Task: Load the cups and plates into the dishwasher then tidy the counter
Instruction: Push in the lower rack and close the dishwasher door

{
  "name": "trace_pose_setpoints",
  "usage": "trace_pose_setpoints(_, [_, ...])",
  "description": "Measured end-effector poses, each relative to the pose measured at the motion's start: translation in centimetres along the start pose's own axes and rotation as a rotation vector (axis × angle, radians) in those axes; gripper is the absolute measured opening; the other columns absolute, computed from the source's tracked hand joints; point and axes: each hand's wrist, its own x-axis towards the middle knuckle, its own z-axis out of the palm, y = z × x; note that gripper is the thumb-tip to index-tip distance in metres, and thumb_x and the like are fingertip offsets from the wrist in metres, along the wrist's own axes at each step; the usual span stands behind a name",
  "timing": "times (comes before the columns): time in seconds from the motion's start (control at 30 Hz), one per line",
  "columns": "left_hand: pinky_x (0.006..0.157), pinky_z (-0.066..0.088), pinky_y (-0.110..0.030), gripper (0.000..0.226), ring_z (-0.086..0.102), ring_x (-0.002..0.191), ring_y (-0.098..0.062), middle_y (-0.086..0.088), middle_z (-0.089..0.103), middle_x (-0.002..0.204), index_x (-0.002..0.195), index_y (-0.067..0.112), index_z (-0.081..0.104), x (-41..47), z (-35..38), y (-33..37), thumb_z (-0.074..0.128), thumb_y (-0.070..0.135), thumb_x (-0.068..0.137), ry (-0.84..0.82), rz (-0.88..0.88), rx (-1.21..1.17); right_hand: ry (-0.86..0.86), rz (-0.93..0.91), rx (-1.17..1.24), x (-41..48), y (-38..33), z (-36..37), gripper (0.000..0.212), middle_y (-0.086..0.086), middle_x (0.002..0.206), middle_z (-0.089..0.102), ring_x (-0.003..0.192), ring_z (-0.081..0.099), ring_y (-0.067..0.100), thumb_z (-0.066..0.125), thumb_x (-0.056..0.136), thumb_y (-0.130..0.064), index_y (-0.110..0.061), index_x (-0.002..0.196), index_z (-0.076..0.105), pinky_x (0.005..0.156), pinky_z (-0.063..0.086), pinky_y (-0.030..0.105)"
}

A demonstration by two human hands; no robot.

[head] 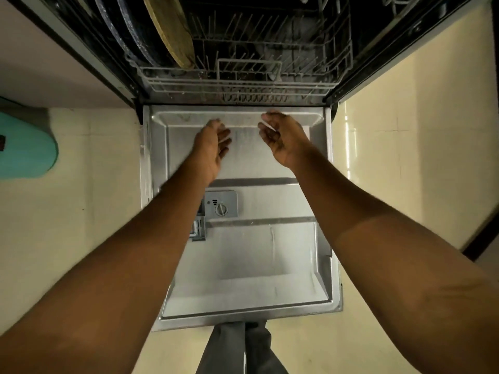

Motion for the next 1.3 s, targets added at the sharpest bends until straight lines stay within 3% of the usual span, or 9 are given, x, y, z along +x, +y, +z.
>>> trace_pose_setpoints(0.13, [0.078,0.044,-0.028,0.027,0.061,0.092,-0.016,-0.002,0.068,0.101,0.106,0.013,0.063,-4.3,-2.8,-6.6,0.045,0.032,0.098,0.043,-0.102,-0.027,0.078,0.074,-0.036,-3.6,4.5,-3.3,0.014,0.007,0.112,0.066,0.107,0.064,0.022,0.056,0.095,-0.011,-0.012,0.108,0.062,0.080,0.054,0.024])
trace_pose_setpoints(0.23, [0.083,0.045,-0.029,0.023,0.061,0.096,-0.019,-0.003,0.068,0.099,0.092,0.016,0.064,-7.2,-4.7,-11.4,0.047,0.030,0.098,0.060,-0.146,-0.050,0.126,0.116,-0.030,-6.2,8.0,-6.4,0.013,0.004,0.098,0.069,0.093,0.068,0.017,0.063,0.090,-0.008,-0.012,0.102,0.065,0.074,0.056,0.021])
trace_pose_setpoints(0.37, [0.090,0.041,-0.028,0.022,0.057,0.111,-0.020,-0.003,0.063,0.114,0.094,0.019,0.062,-10.6,-6.7,-16.9,0.042,0.028,0.100,0.089,-0.182,-0.046,0.164,0.163,-0.037,-10.2,12.2,-10.2,0.014,0.004,0.097,0.069,0.092,0.067,0.017,0.061,0.091,-0.007,-0.011,0.104,0.064,0.084,0.054,0.023])
trace_pose_setpoints(0.5, [0.097,0.039,-0.030,0.029,0.056,0.115,-0.020,-0.004,0.063,0.123,0.119,0.013,0.059,-13.6,-7.9,-21.3,0.042,0.027,0.100,0.077,-0.163,0.010,0.155,0.204,-0.035,-14.5,16.1,-13.5,0.009,0.006,0.098,0.067,0.092,0.066,0.018,0.057,0.094,-0.012,-0.011,0.098,0.065,0.082,0.052,0.024])
trace_pose_setpoints(0.83, [0.075,0.043,-0.027,0.034,0.061,0.083,-0.015,0.000,0.066,0.095,0.093,0.017,0.059,-20.5,-10.3,-33.7,0.041,0.046,0.097,0.107,-0.262,-0.148,0.223,0.344,-0.010,-23.9,28.6,-20.7,0.022,0.007,0.096,0.066,0.087,0.064,0.021,0.048,0.097,-0.010,-0.005,0.116,0.060,0.083,0.050,0.028])
trace_pose_setpoints(0.93, [0.086,0.043,-0.030,0.045,0.062,0.096,-0.019,-0.004,0.066,0.106,0.107,0.011,0.061,-22.0,-12.4,-38.5,0.036,0.048,0.099,0.131,-0.335,-0.192,0.257,0.404,-0.014,-25.4,33.3,-22.3,0.026,0.006,0.093,0.065,0.089,0.062,0.021,0.044,0.099,-0.009,-0.002,0.120,0.058,0.091,0.047,0.031])
trace_pose_setpoints(1.07, [0.099,0.036,-0.032,0.055,0.051,0.125,-0.026,-0.010,0.056,0.133,0.133,0.006,0.049,-21.4,-14.8,-43.9,0.027,0.045,0.101,0.224,-0.407,-0.228,0.405,0.415,0.043,-25.3,38.8,-24.4,0.028,0.011,0.103,0.064,0.095,0.062,0.025,0.037,0.100,-0.003,0.000,0.120,0.056,0.086,0.048,0.030])
trace_pose_setpoints(1.23, [0.107,0.032,-0.034,0.055,0.045,0.130,-0.029,-0.013,0.048,0.141,0.138,0.006,0.042,-17.6,-17.5,-48.3,0.020,0.039,0.101,0.346,-0.394,-0.426,0.478,0.401,0.275,-21.5,42.9,-25.5,0.031,0.016,0.114,0.060,0.119,0.058,0.030,0.030,0.101,-0.005,-0.003,0.123,0.052,0.092,0.046,0.032])
trace_pose_setpoints(1.3, [0.109,0.030,-0.035,0.056,0.044,0.132,-0.030,-0.013,0.046,0.143,0.139,0.007,0.041,-15.9,-18.3,-49.5,0.016,0.038,0.101,0.355,-0.362,-0.543,0.459,0.392,0.337,-20.0,44.0,-25.9,0.033,0.013,0.116,0.061,0.113,0.059,0.026,0.029,0.100,-0.002,-0.005,0.122,0.053,0.092,0.045,0.031])
